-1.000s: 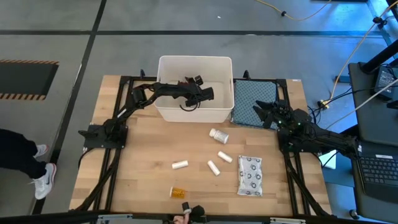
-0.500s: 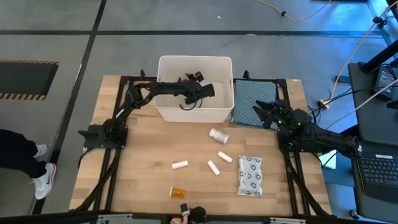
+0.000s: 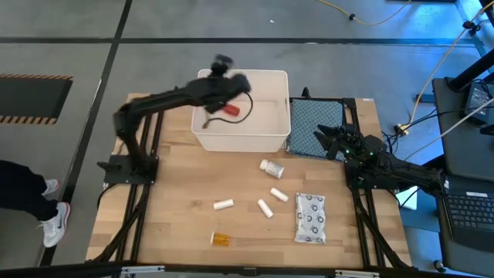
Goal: Pick & place medical supplies in basket/bin
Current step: Put the orange medicine bottle into the white bin
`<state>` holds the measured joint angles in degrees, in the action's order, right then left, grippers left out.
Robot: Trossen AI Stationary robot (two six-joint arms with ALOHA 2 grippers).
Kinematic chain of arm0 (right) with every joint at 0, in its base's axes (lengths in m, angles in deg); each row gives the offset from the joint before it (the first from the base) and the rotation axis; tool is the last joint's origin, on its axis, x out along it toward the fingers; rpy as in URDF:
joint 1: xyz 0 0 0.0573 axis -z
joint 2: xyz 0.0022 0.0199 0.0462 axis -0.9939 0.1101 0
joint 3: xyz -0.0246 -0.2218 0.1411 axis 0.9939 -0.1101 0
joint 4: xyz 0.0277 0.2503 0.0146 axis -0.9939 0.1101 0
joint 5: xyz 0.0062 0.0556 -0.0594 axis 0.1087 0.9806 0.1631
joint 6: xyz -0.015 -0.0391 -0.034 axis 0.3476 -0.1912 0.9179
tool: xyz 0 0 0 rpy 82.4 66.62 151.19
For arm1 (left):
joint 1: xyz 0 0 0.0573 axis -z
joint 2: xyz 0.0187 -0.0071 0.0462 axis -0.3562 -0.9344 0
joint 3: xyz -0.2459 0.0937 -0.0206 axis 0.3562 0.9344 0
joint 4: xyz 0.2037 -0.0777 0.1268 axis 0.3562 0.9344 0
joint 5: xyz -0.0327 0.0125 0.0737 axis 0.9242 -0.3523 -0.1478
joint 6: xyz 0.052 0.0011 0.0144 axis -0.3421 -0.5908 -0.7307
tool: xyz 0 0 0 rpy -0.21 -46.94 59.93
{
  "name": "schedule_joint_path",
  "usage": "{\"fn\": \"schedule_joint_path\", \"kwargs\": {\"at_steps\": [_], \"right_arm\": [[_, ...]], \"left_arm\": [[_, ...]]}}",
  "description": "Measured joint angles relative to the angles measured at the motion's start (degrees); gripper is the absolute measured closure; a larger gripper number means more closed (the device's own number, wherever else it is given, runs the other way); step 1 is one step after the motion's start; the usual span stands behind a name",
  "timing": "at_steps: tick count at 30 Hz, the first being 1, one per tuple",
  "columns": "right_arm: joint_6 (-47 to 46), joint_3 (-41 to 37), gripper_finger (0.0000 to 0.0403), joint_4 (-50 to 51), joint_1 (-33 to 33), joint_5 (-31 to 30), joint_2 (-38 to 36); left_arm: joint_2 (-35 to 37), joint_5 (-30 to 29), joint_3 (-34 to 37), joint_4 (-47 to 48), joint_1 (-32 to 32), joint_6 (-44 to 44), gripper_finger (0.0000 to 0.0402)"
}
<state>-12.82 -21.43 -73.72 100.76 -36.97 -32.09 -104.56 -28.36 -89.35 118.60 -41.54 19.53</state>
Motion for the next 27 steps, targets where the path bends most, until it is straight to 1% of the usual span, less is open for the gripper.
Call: {"fn": "schedule_joint_path", "kwargs": {"at_steps": [2, 3, 5, 6, 7, 9, 11, 13, 14, 16, 17, 18, 20, 22, 24, 27], "right_arm": [[0.0, 0.0, 0.0118, 0.0, 0.0, 0.0, 0.0], [0.0, 0.0, 0.0118, 0.0, 0.0, 0.0, 0.0], [0.0, 0.0, 0.0118, 0.0, 0.0, 0.0, 0.0], [0.0, 0.0, 0.0118, 0.0, 0.0, 0.0, 0.0], [0.0, 0.0, 0.0118, 0.0, 0.0, 0.0, 0.0], [0.0, 0.0, 0.0118, 0.0, 0.0, 0.0, 0.0], [0.0, 0.0, 0.0118, 0.0, 0.0, 0.0, 0.0], [0.0, 0.0, 0.0118, 0.0, 0.0, 0.0, 0.0], [0.0, 0.0, 0.0118, 0.0, 0.0, 0.0, 0.0], [0.1, 0.0, 0.0118, 0.0, 0.0, 0.0, 0.0], [0.2, 0.0, 0.0118, 0.0, 0.0, 0.0, 0.0], [0.2, 0.0, 0.0118, 0.0, 0.0, 0.0, 0.0], [0.3, 0.0, 0.0118, 0.0, 0.0, 0.1, 0.0], [1.6, 0.0, 0.0118, 0.0, 0.0, 1.1, 0.0], [2.6, 0.0, 0.0118, 0.2, 0.0, 2.8, 0.0], [2.8, 0.0, 0.0118, 0.6, 0.0, 5.0, 0.0]], "left_arm": [[5.0, 1.0, 0.0, 0.0, 1.4, 6.5, 0.0258], [7.3, 2.2, 0.0, -0.1, 2.3, 11.3, 0.0259], [12.3, 7.1, 0.0, -0.1, 4.3, 23.9, 0.0262], [14.7, 11.5, 0.0, 0.0, 5.1, 31.4, 0.0262], [17.1, 17.7, 0.0, 0.3, 5.7, 39.6, 0.0263], [21.7, 34.1, 0.0, 1.0, 5.8, 53.9, 0.0263], [25.5, 51.3, 0.8, 0.8, 5.3, 63.1, 0.0263], [28.3, 64.2, 2.2, 0.6, 5.4, 67.4, 0.0263], [29.3, 68.8, 3.0, 0.6, 6.0, 68.0, 0.0263], [30.4, 75.0, 4.9, 0.5, 8.7, 67.3, 0.0263], [30.6, 76.3, 6.1, 0.0, 10.8, 66.5, 0.0263], [30.6, 76.2, 7.5, -0.7, 12.9, 65.7, 0.0263], [30.3, 73.1, 10.5, -2.6, 16.9, 65.6, 0.0263], [30.0, 69.4, 14.0, -6.3, 20.0, 68.0, 0.0263], [30.1, 68.1, 18.4, -12.4, 22.6, 70.4, 0.0263], [31.4, 69.0, 25.5, -24.9, 26.9, 72.2, 0.0263]]}}
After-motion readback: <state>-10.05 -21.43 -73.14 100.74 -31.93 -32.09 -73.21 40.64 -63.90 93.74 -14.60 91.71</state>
